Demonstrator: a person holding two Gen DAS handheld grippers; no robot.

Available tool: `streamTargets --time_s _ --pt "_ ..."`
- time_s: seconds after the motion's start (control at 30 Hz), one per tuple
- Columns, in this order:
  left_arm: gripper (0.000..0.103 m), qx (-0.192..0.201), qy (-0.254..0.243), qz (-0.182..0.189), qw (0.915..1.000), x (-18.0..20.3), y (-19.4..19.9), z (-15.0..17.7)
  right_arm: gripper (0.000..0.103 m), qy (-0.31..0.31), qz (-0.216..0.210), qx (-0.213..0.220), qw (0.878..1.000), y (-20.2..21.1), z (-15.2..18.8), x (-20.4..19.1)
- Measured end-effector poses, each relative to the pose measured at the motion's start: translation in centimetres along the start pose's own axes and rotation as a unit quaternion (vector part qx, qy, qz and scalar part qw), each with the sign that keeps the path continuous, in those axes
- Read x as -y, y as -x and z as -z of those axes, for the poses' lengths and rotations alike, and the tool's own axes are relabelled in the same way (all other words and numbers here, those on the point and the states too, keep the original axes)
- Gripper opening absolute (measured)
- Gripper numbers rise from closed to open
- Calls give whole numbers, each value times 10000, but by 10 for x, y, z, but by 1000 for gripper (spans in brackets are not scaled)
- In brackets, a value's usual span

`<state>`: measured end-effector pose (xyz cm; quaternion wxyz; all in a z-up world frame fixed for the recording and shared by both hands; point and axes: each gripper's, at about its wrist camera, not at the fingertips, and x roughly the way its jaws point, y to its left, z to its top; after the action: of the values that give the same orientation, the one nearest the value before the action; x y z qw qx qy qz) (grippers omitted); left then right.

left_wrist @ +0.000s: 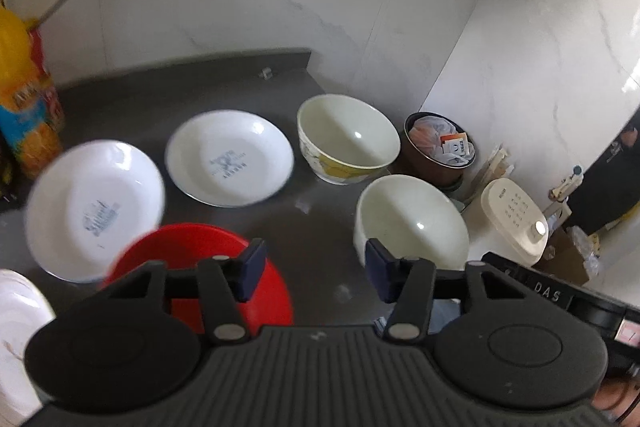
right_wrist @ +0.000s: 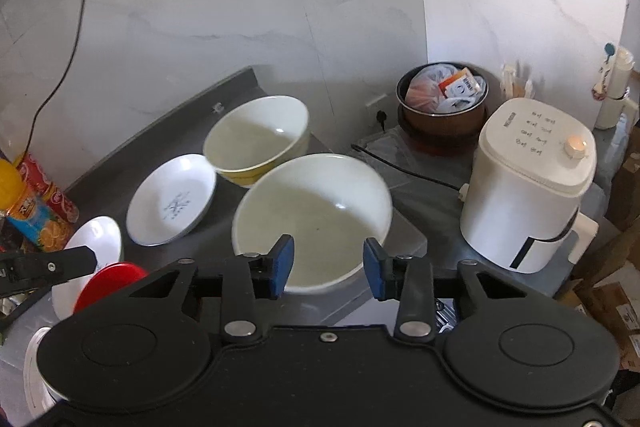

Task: Organize plates and bowls
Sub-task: 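Move both grippers toward the large plain white bowl, then close the right gripper on the white bowl rim while the left gripper also clamps it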

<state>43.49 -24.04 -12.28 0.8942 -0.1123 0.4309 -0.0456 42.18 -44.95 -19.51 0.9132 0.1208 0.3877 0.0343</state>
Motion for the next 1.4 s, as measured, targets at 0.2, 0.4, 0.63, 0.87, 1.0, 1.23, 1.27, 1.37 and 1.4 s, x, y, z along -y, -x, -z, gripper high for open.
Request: streamTargets --time_s 0.2,0.4,0.63,0.87,1.0,1.23,1.27,1.37,1.4 --pt "46 -177 154 -150 9996 26 -39 -5 33 142 -190 -335 9992 -37 -17 26" --pt "39 -502 387 -241 9977 37 -81 -10 29 151 -294 -662 9973 -69 -27 42" --pt "29 -805 557 -231 9949 47 -117 -14 25 208 -367 -865 9954 -92 -35 54" --pt "19 -1021 792 -327 9911 44 -150 -10 20 248 -474 -1092 9926 -110 -34 61" --pt "9 -1149 924 -466 9880 43 -162 -9 16 212 -577 -1133 9917 -116 -33 64" --pt "3 -1190 1066 -531 9857 40 -166 -9 11 324 -564 -1096 9918 -115 -33 60" --pt "3 -1181 1051 -552 9859 40 -164 -9 11 323 -571 -1097 9918 -114 -33 60" --pt "3 -1131 1036 -549 9866 40 -159 -9 11 346 -587 -1076 9919 -112 -33 58" --pt "3 -1101 1042 -521 9871 39 -156 -11 11 376 -586 -1041 9921 -109 -33 57"
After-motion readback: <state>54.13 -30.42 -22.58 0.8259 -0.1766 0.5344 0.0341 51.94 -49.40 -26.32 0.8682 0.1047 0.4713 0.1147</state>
